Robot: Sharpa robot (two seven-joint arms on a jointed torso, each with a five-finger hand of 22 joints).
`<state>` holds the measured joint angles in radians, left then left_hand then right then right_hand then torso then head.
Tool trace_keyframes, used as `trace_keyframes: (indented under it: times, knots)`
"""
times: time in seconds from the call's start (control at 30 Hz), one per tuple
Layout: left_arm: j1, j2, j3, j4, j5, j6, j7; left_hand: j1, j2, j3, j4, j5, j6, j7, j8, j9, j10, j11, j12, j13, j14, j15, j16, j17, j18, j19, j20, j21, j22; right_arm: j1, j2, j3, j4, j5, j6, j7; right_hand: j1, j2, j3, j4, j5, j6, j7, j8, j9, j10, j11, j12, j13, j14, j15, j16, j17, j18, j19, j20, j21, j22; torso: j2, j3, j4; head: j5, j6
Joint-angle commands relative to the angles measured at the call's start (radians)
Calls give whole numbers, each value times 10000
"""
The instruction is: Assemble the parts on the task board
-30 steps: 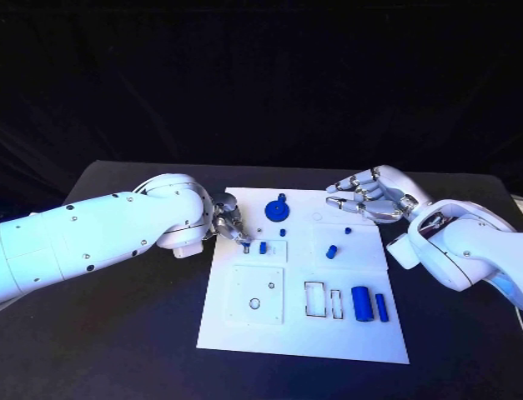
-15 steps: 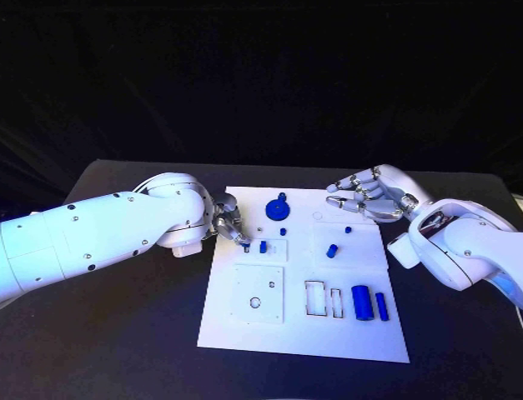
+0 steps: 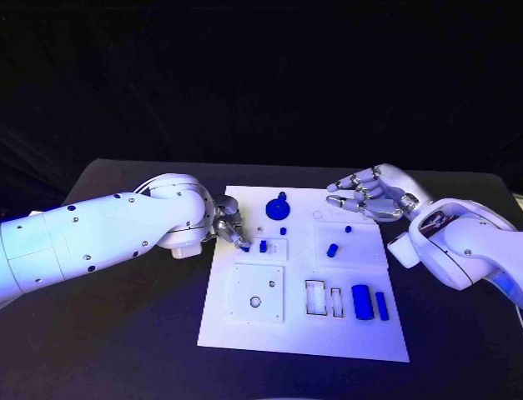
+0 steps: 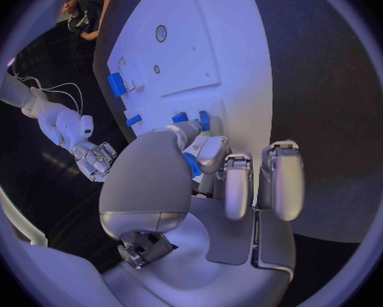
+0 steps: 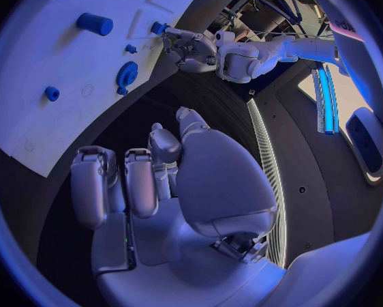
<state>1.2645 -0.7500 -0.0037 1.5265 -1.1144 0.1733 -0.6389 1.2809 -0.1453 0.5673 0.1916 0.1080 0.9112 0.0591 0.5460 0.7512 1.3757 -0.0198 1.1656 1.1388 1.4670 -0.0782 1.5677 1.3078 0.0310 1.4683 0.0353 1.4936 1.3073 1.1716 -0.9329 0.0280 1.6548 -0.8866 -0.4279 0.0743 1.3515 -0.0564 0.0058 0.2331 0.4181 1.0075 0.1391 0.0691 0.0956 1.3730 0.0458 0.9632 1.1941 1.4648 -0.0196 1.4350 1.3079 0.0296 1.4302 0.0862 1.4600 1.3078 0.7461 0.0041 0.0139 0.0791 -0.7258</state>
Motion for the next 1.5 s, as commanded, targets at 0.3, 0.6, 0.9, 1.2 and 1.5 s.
trace_keyframes:
  times: [0.3, 0.6, 0.9, 1.2, 1.5]
  knots:
    - [-26, 18, -14, 28, -72, 417, -144, 54, -71, 1365, -1274, 52, 50, -51, 34, -10, 65, -12, 1, -16, 1038, 40, 31, 2630, -56, 473, 2, 19, 1803, -11, -2, 0, 19, -19, 106, 101, 55, 19, -62, -22, 57, 9, -40, -4, 16, -65, -2, -17, -6, 612, -54, -36, 476, 189, -69, 13, -50, 773, 3, 9, -3, 6, -25]
    - [-26, 66, -15, -7, 20, 347, -226, -146, -124, 1467, -1237, 130, 120, -84, 78, 2, 101, -32, 4, -20, 1038, 27, 31, 2630, -63, 488, -1, 35, 1828, -12, -9, 0, 29, -19, 101, 96, 75, 26, -70, -28, 61, 9, -38, -4, 16, -69, -1, -24, -12, 609, -55, -48, 461, 193, -81, 12, -62, 757, -4, 13, 4, 4, -42]
    - [-26, 251, -35, -142, 113, 391, -472, -1139, -195, 1173, -786, 134, 387, -264, 110, -51, 185, -159, 1, -64, 1038, -67, 31, 2630, -89, 553, -60, 112, 1925, -12, -11, 0, 49, -18, 106, 95, 75, 26, -70, -28, 61, 9, -38, -4, 16, -69, -1, -24, -12, 609, -55, -48, 461, 193, -81, 12, -62, 757, 6, 8, -7, 8, -51]
    - [-29, 454, -80, -315, 85, 447, -727, -1686, -154, 920, -546, 137, 619, -331, 122, -105, 268, -216, 192, 144, 1038, -123, 31, 2630, -98, 575, -119, 133, 1958, -12, -33, 0, 68, 73, 115, 100, 75, 26, -70, -28, 61, 9, -38, -4, 16, -69, -1, -24, -12, 609, -55, -48, 461, 193, -81, 12, -62, 757, 9, 10, -8, -5, -66]
    - [-29, 503, -85, -352, 21, 477, -790, -1868, -108, 844, -499, 141, 789, -393, 181, -103, 328, -261, 274, 226, 1038, -152, 31, 2630, -115, 615, -143, 185, 2017, -12, -53, 0, 81, 272, 125, 114, 80, 28, -75, -28, 63, 9, -38, -4, 16, -73, -1, -33, -19, 606, -55, -60, 445, 199, -97, 11, -75, 737, 2, 9, -8, -12, -101]
